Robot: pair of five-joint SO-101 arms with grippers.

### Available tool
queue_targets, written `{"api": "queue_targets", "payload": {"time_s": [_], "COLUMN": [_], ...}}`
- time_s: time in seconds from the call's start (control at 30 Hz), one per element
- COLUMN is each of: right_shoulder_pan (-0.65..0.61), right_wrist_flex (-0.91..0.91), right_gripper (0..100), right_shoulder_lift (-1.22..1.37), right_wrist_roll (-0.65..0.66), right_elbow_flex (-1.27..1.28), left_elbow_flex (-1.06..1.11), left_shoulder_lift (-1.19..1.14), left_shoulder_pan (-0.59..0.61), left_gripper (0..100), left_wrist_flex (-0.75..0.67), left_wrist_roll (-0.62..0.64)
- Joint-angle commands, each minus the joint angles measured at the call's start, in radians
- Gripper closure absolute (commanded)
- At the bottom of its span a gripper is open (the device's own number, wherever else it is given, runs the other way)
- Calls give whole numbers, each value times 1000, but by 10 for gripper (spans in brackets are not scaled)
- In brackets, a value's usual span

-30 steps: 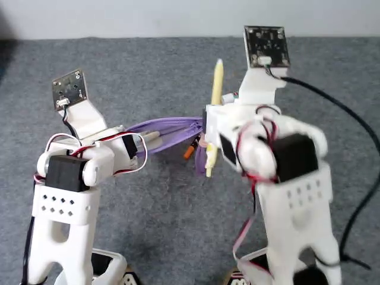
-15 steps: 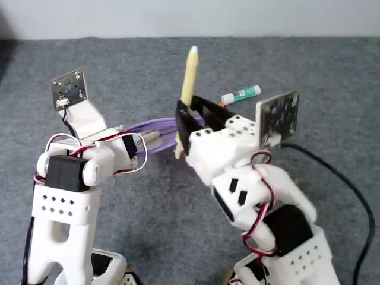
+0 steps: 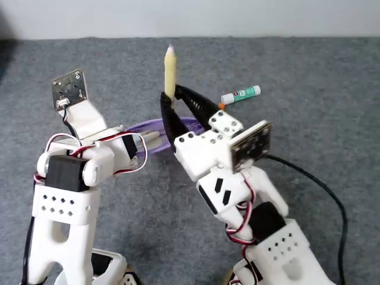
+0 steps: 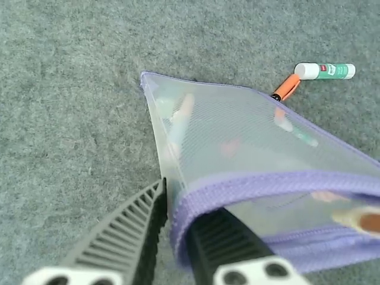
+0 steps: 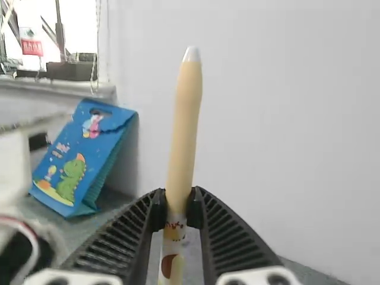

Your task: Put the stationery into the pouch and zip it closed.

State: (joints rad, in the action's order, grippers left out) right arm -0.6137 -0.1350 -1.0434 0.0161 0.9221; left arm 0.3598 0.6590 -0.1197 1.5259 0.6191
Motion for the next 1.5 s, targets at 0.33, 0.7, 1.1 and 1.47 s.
{"api": "queue_targets", "payload": {"time_s": [0.33,0.7,1.1,1.47], "right_shoulder_pan": [12,7,-10,165], "right_wrist_flex": [294,-220,-302,-305], "right_gripper": [986,804,812,972], "right_shoulder_lift": [-35,-160,-209,-188], "right_wrist_roll": [327,272,267,83], "right_elbow_flex": [311,140,-18,-69], "left_elbow_flex": [-30,-30,-30,-30], "left_shoulder_lift": [2,0,0,0], "left_shoulder_pan": [-2,-6,-6,-2], "left_gripper": [989,989,989,989], "left_wrist_flex": [-21,-28,-28,-28], "left_wrist_roll": [11,11,11,11]}}
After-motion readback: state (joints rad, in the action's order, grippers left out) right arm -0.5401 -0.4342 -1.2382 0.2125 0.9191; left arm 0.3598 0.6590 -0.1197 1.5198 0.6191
